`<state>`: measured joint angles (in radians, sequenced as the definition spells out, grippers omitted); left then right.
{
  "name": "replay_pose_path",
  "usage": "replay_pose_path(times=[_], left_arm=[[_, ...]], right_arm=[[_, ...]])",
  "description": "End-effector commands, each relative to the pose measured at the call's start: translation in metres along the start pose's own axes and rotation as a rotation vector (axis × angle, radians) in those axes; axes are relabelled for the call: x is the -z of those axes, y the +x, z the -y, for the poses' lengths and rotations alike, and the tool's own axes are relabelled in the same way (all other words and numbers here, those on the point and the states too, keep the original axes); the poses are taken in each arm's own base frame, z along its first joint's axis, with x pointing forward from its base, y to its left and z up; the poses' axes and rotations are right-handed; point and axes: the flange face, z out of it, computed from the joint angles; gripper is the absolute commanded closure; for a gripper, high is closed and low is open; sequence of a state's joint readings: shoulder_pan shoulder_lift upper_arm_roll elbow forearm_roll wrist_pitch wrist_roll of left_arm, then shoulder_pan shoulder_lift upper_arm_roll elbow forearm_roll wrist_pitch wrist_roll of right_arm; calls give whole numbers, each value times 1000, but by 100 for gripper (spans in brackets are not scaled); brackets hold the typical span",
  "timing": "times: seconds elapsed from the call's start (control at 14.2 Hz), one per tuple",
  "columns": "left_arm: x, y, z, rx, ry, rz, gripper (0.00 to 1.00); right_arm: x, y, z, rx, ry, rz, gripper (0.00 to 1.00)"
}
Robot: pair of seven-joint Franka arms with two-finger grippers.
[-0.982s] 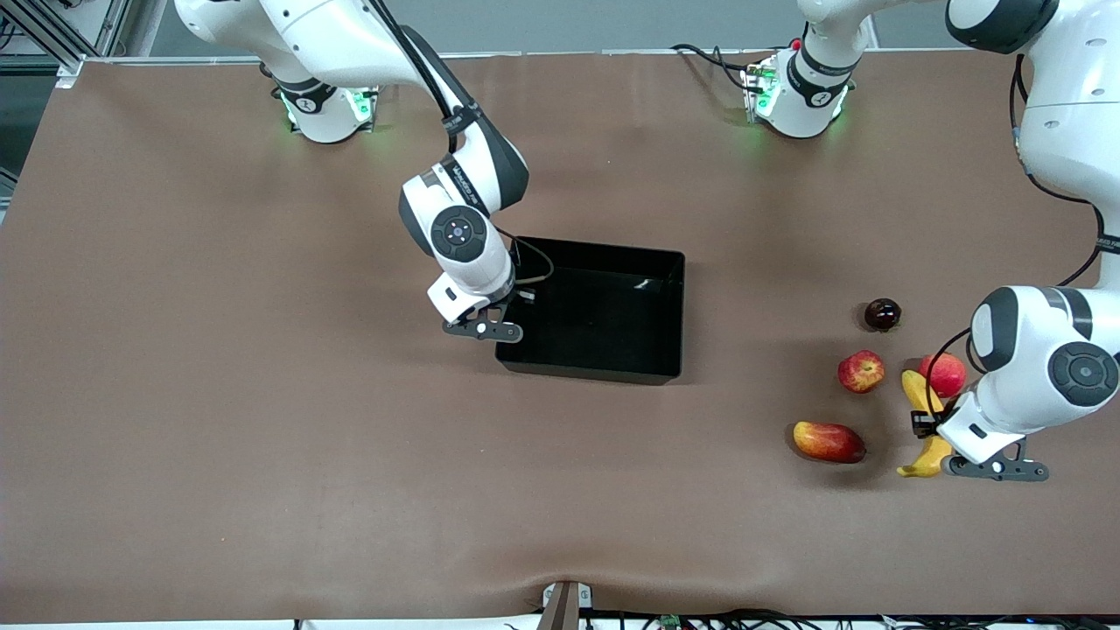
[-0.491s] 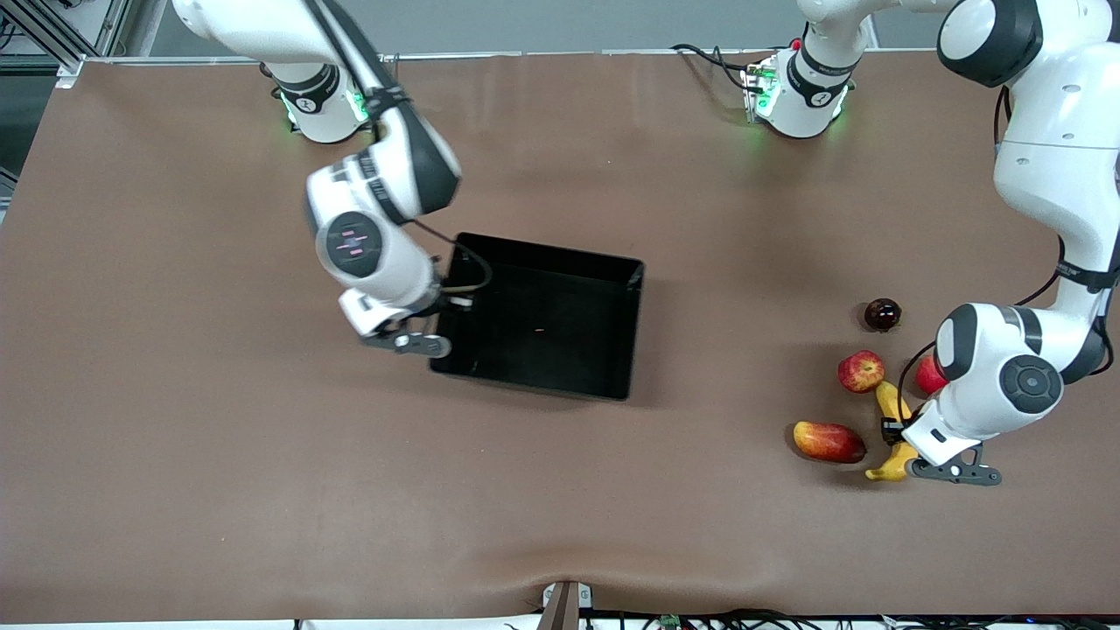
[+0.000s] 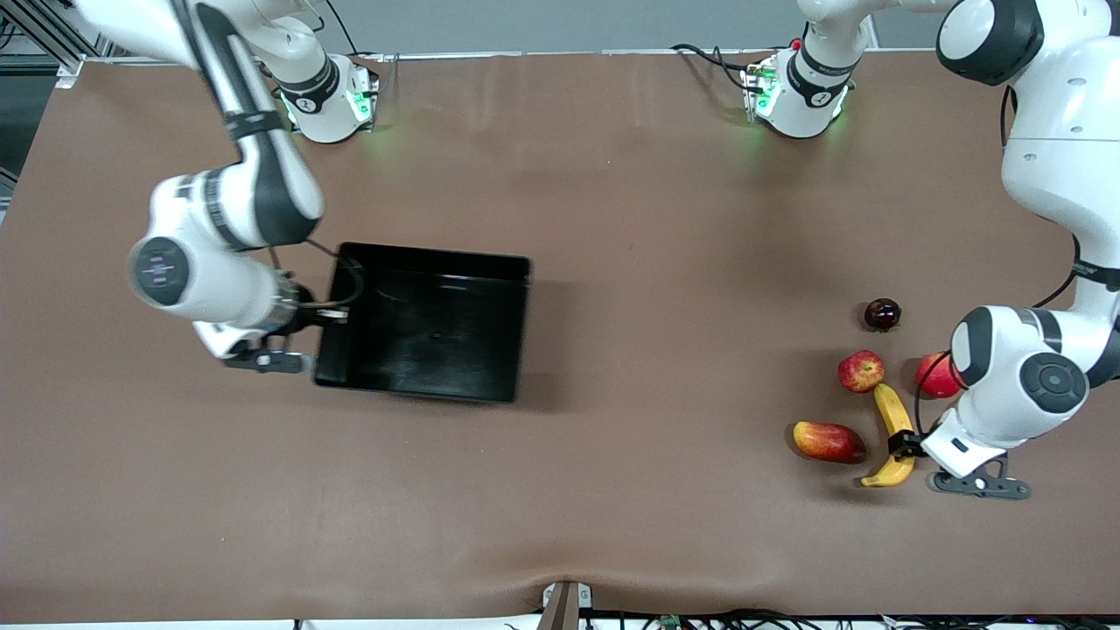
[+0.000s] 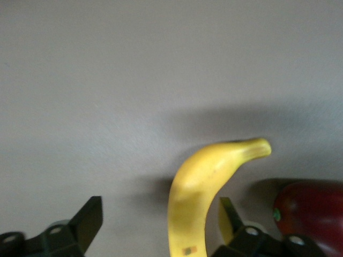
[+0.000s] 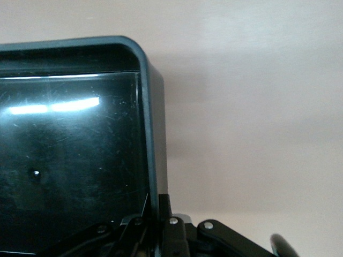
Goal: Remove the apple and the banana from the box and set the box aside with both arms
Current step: 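Drag the box away with the right gripper while the left gripper releases, then release the box and raise the right gripper while the left gripper withdraws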
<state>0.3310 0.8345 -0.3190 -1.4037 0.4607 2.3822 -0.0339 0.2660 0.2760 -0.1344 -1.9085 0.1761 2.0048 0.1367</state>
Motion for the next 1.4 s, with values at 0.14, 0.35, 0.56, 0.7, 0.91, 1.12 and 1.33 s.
replay_pose_path(times=[0.14,0.35,0.56,0.7,0.91,1.12,1.33], left_arm=[[115,10,-16,63,31,54,0],[200,5,-26,99,25,96,0],[284,-12,-32,125,-28,126,0],[335,-21,-38,119,-49,88,0],[396,-47,-52,144,-95,122,0],[432,-67,-63,135,-77,139,0],[454,-85,-81,130,-83,147,0]], right_arm=[[9,-2,-135,41,48,-19,100],[-9,-10,-221,61,59,-61,100],[-16,-21,-283,24,71,-74,100],[-35,-25,-322,35,72,-78,100],[-69,-20,-353,44,51,-104,100],[-82,-18,-354,46,58,-84,55],[-51,-6,-351,70,79,-60,0]])
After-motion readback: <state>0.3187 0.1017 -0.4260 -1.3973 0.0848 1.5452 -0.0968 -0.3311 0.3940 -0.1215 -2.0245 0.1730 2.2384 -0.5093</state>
